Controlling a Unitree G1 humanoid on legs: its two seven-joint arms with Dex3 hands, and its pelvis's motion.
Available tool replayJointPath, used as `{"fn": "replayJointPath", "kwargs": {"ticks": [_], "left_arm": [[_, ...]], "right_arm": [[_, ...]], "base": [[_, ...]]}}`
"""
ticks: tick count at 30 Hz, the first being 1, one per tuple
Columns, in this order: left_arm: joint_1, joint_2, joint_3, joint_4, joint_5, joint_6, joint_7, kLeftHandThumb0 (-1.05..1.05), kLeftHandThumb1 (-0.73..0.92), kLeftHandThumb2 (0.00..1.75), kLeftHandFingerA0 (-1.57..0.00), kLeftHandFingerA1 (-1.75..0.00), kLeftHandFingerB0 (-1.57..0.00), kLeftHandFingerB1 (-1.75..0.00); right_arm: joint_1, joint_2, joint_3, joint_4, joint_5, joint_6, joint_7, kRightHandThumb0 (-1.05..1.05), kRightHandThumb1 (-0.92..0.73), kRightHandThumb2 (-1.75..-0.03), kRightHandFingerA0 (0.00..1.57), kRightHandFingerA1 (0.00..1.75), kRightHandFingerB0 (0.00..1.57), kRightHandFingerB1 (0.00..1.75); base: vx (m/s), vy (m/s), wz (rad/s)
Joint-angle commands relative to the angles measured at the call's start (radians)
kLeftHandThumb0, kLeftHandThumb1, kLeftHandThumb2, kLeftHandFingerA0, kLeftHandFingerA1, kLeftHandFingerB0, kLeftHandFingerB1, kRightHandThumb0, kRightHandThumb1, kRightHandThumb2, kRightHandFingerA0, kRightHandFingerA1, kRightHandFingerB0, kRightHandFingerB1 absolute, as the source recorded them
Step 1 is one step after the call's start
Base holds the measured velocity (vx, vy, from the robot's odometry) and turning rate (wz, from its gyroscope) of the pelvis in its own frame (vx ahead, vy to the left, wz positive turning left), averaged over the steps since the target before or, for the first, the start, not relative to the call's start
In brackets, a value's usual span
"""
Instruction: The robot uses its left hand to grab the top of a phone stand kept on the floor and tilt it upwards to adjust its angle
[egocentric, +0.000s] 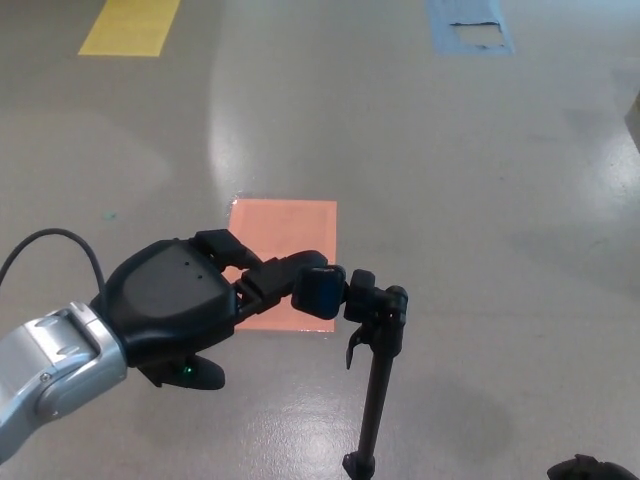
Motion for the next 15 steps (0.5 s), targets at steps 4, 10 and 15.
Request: {"fn": "replayJointPath", "kwargs": {"ticks": [4, 10, 15], "left_arm": [[0.018, 0.011, -0.005, 0.015, 0.009, -0.004, 0.019, -0.58, 0.41, 0.75, -0.3, -0.46, 0.0, -0.14], [0.016, 0.012, -0.018, 0.015, 0.009, -0.005, -0.008, -0.6, 0.43, 0.75, -0.31, -0.46, 0.0, -0.1], [0.042, 0.014, -0.033, 0.02, 0.019, -0.009, 0.01, -0.56, 0.39, 0.74, -0.36, -0.48, -0.01, -0.18]], "right_arm": [[-0.006, -0.014, -0.002, 0.003, -0.001, 0.007, 0.006, -0.25, -0.61, -1.09, 0.07, 0.51, 0.07, 0.5], [-0.014, -0.016, -0.006, 0.006, 0.001, 0.005, 0.009, -0.25, -0.61, -1.08, 0.08, 0.51, 0.07, 0.5], [-0.013, -0.012, -0.008, 0.007, 0.003, 0.008, 0.011, -0.25, -0.61, -1.08, 0.08, 0.51, 0.07, 0.5]], "base": [[0.0, 0.0, 0.0], [0.0, 0.0, 0.0], [0.0, 0.0, 0.0]]}}
